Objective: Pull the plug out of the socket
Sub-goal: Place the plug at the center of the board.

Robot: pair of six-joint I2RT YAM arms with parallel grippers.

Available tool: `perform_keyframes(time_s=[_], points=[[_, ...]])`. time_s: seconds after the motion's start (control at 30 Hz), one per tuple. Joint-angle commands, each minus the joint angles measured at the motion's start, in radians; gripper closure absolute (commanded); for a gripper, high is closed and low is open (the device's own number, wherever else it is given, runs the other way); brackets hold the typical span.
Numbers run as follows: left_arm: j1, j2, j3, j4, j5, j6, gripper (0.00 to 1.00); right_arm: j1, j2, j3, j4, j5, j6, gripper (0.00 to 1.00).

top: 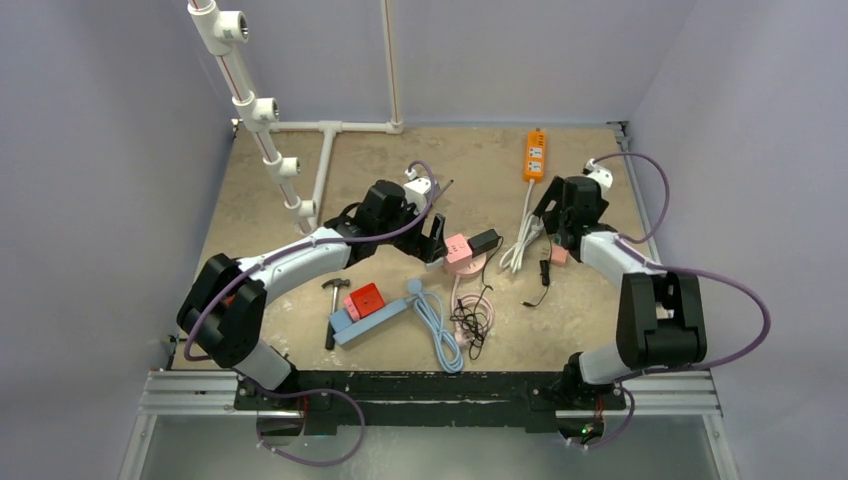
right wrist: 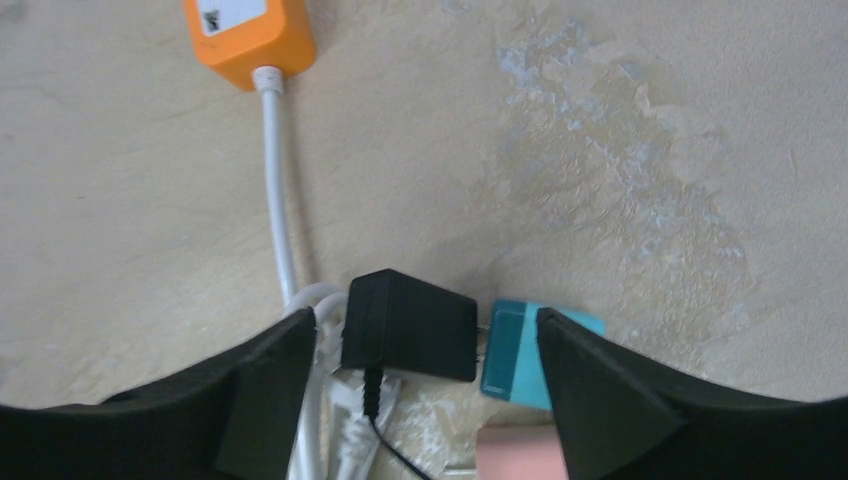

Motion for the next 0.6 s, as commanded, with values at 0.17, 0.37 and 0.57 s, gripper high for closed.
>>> perform_keyframes(time_s=[0.17,0.37,0.57], points=[[-0.009,-0.008,0.053,-0.031,0.003,0.049,0.14,0.009,-0.256,-0.055,0.083,-0.305,-0.062,0.11],[0.003,-0.113,0.011,0.003,-0.044,0.056,0.14,0.195,-0.358,-0.027,0.038,-0.382,-0.152,0.09],[0.063,-0.175,0.027,-0.050,-0.150,0.079,0.13,0.396,-0.349,-0.020,-0.020,-0.305,-0.202,0.04]])
